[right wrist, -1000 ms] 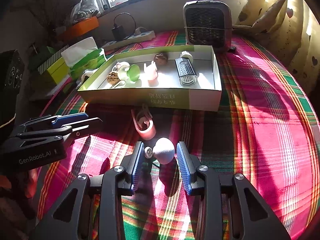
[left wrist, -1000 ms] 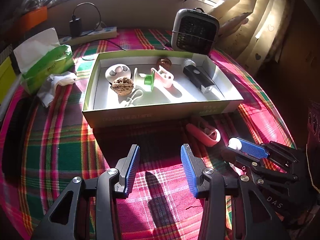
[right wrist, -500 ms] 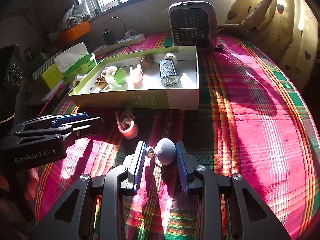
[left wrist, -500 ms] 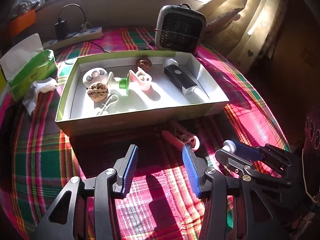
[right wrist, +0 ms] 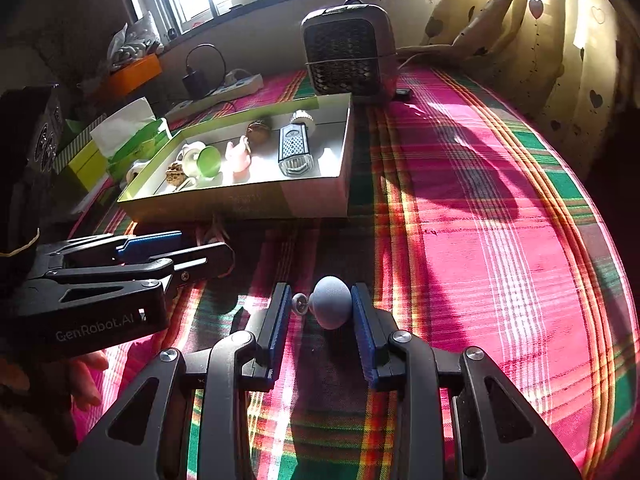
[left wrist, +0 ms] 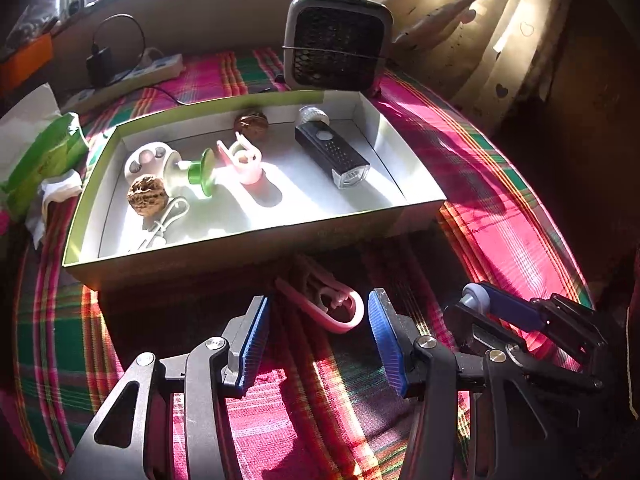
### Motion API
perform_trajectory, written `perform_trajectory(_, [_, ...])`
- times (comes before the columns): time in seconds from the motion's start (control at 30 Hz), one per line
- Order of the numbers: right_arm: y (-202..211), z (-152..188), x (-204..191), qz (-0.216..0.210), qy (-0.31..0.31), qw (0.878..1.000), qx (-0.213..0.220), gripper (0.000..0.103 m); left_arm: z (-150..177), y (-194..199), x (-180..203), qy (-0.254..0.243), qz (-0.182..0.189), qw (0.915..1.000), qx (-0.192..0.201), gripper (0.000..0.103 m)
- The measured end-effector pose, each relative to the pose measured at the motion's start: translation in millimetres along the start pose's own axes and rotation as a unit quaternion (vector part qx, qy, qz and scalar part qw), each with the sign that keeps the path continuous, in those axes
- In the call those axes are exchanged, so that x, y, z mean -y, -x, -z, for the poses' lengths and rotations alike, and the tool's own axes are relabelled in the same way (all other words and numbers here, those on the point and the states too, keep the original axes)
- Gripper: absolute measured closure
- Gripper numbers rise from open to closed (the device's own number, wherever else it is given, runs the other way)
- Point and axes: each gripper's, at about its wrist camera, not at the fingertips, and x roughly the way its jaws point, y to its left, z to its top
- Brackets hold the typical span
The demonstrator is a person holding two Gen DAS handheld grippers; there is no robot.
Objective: Organize objects
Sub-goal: 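Close the right tool on the white round knob on the cloth, then close the left tool on the white-pink earhook while the right tool holds the white knob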
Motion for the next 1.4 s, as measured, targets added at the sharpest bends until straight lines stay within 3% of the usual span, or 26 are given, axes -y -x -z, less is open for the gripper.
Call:
perform_trajectory(0.67, [-1.1, -0.3, 1.4, -0.005, 0.000, 1.000, -0.001, 0.071, 10.1, 4.5, -25.3, 0.015, -0.019, 0.9997, -0.004, 0.055])
perform_trajectory(1.03, [-1.9, -1.2, 1.2, -0.005, 0.001, 1.000, -0.002, 0.071, 6.9, -0.5, -20.8, -0.007, -0.027, 0.9996, 0.009, 0.055])
perform_trajectory(1.4, [-4.9, -3.4, 0.5, -0.001, 0.002, 1.000, -0.003, 0.071, 8.7, 0.7, -20.8, -0.017, -0.025, 0.9994, 0.016, 0.070])
